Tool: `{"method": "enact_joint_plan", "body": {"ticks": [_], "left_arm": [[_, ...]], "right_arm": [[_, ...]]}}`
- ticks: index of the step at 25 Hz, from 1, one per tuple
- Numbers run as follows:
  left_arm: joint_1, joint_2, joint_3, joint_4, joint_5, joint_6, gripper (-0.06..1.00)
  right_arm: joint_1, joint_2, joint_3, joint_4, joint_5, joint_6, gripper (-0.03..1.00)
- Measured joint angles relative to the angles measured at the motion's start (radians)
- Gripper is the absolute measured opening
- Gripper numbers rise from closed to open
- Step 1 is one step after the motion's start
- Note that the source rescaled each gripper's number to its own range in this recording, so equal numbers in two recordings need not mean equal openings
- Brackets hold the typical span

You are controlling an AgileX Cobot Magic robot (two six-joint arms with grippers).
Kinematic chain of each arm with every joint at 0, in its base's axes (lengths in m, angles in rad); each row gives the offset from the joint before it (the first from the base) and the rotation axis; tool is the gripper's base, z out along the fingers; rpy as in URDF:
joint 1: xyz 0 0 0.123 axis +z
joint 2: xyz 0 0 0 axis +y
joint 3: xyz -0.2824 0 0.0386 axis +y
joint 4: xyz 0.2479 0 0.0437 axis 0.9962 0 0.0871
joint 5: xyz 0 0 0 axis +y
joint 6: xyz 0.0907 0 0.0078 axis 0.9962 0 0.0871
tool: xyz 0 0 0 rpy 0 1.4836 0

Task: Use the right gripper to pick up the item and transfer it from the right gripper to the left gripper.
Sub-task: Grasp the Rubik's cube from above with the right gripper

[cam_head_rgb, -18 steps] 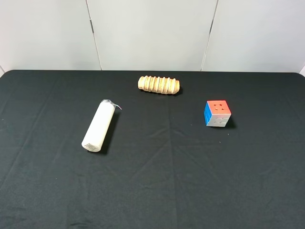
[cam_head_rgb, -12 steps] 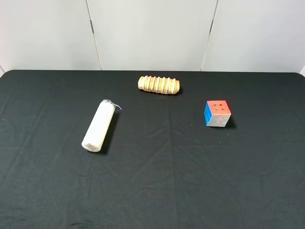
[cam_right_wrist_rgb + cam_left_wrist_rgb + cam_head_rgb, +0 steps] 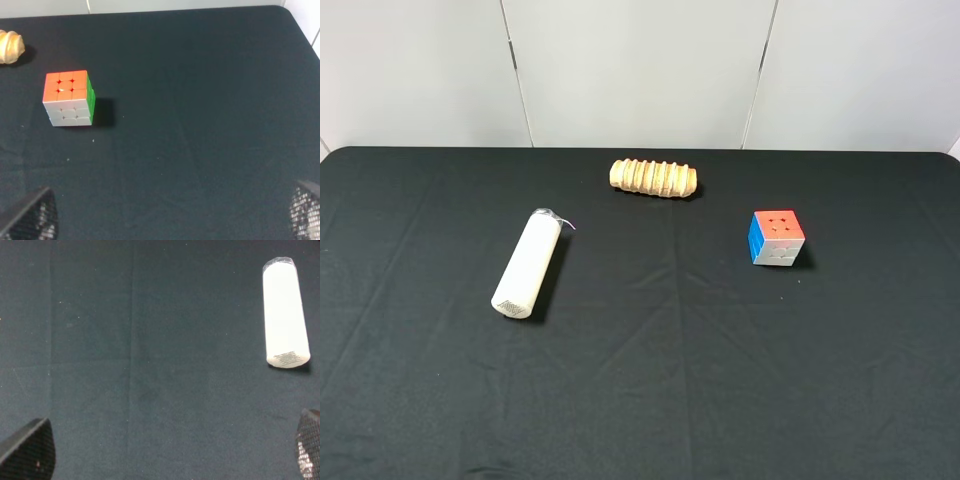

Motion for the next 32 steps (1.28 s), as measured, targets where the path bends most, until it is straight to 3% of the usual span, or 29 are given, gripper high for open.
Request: {"method": "enact_joint_plan", "body": {"ticks": [11,25,32], "left_arm": [[0.000,0.000,0.000,0.000,0.000,0.000,0.88],[0.000,0.000,0.000,0.000,0.000,0.000,0.88],[0.000,0.000,0.000,0.000,0.000,0.000,0.88]], "right_arm": [[0.000,0.019,-0.006,0.000,0.000,0.000,1.00],[0.004,0.576,-0.269,0.000,-0.002,0.000,1.00],[0.147,0.847,-0.379,-0.015,-0.002,0.000,1.00]]}}
